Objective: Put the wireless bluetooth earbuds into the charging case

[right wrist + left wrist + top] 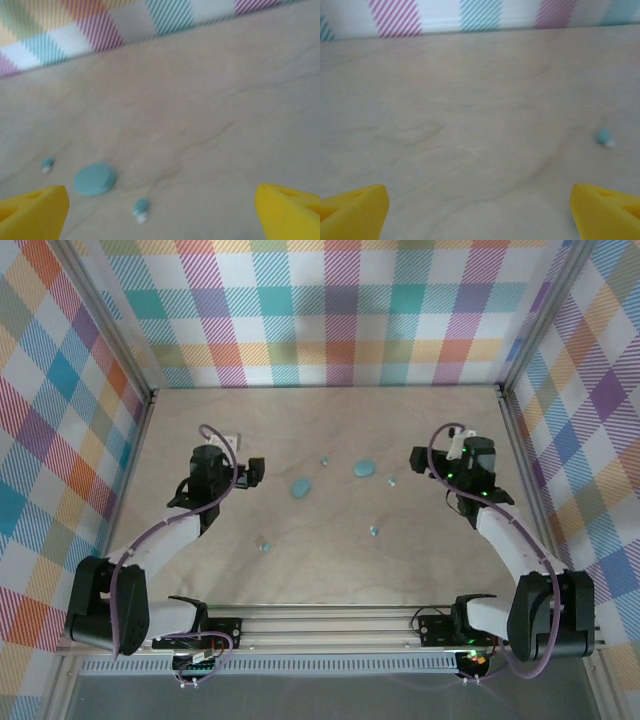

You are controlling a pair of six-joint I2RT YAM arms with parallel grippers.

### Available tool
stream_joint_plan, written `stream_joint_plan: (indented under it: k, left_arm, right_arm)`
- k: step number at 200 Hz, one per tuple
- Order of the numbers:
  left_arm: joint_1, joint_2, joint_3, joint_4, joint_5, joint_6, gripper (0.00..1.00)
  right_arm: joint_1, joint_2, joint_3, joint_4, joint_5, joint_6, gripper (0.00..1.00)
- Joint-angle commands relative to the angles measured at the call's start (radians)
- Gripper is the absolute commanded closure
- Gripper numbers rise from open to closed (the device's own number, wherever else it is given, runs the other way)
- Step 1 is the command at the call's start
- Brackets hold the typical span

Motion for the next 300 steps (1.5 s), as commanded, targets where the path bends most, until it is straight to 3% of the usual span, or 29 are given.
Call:
stream_joint_plan:
  k: [1,17,36,89,137,207,242,300]
  left_arm:
    - [-0.046,0.001,0.105,-0.297,0.054,0.031,0.09]
    - [-0.106,0.047,0.172,-0.480,0.052,0.067,0.10]
    - [-0.178,0.097,0.192,-0.566,0.023,0.123,0.09]
    - [-0.197,0.326,0.346,-0.656,0.179,0.152,0.09]
    - [-0.198,0.472,0.431,-0.613,0.251,0.122,0.13]
    - [-0.233,0.593,0.502,-0.627,0.134,0.131,0.18]
    - [-0.242,0.647,0.566,-0.657,0.137,0.146,0.19]
    - [-0.253,0.662,0.579,-0.672,0.126,0.157,0.29]
  right_arm:
    - [0.120,0.065,0.057,-0.141,-0.028,0.061,0.05]
    - [0.210,0.114,0.086,-0.146,-0.028,0.065,0.05]
    - [0.277,0.178,0.118,-0.149,-0.067,0.076,0.04]
    - [0.291,0.220,0.174,-0.209,-0.155,0.142,0.03]
    - [0.292,0.225,0.164,-0.233,-0.183,0.160,0.02]
    - [0.290,0.264,0.177,-0.192,-0.183,0.225,0.03]
    - [0.290,0.264,0.169,-0.166,-0.191,0.258,0.03]
    - [0.273,0.248,0.177,-0.179,-0.218,0.311,0.03]
